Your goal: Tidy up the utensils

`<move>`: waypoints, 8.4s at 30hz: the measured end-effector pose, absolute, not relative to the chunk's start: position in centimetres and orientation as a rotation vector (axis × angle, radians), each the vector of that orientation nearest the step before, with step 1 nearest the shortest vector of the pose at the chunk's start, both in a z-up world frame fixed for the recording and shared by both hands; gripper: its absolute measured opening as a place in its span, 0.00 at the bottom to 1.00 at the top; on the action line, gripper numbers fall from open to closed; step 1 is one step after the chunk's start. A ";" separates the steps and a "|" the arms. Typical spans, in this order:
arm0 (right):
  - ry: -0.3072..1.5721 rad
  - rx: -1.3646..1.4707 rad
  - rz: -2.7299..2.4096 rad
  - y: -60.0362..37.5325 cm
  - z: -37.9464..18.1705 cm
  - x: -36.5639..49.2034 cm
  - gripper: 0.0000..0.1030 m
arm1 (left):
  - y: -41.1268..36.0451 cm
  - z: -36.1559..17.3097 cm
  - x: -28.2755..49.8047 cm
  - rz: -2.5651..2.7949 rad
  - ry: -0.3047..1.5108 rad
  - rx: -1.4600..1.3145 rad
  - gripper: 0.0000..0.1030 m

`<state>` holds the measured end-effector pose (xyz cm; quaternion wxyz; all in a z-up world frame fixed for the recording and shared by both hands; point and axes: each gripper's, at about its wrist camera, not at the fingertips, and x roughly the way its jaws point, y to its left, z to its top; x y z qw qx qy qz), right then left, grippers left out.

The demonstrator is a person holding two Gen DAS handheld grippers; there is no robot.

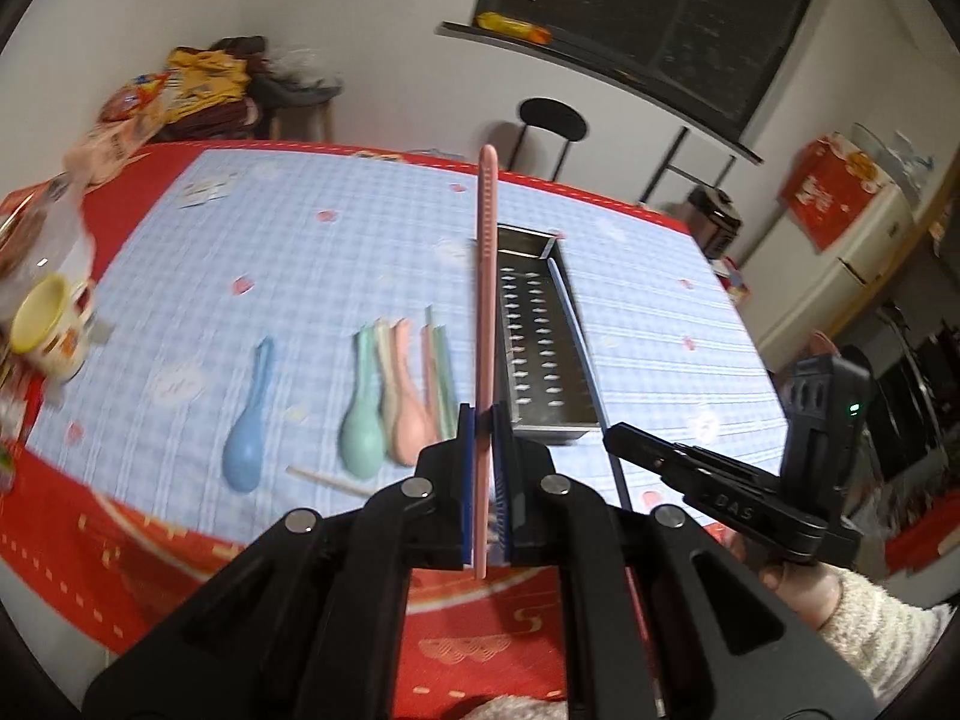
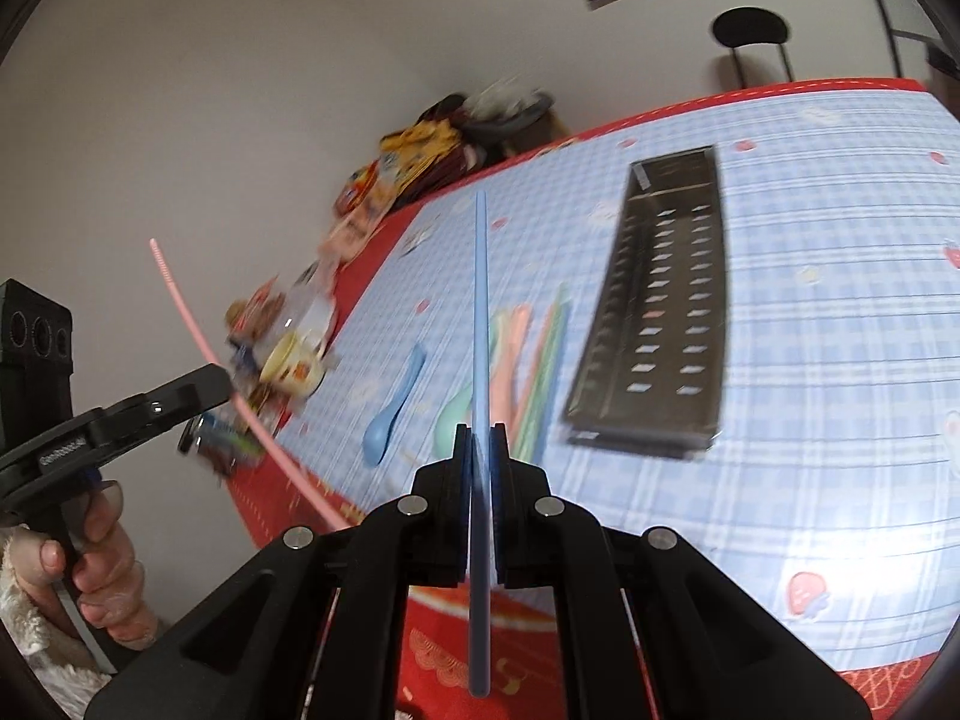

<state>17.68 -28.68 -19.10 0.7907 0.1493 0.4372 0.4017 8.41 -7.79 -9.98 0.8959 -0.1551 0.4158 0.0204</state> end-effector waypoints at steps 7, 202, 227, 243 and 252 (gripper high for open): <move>0.931 0.385 0.708 -30.6 -19.5 20.4 0.06 | -7.4 -9.1 13.6 -0.114 0.911 -0.327 0.09; 1.309 -0.105 0.588 -11.8 -27.0 22.4 0.07 | 9.0 -26.1 14.1 0.099 1.275 0.002 0.27; 1.298 -0.078 0.591 -12.3 -26.5 22.3 0.07 | 13.8 -28.1 14.0 0.060 1.286 -0.573 0.30; 1.292 -0.069 0.603 -12.0 -26.2 22.3 0.07 | 11.7 -29.7 13.1 -0.033 1.244 -0.818 0.21; 1.287 -0.065 0.607 -12.1 -26.1 22.3 0.07 | 10.7 -27.2 14.0 0.082 1.237 -0.547 0.12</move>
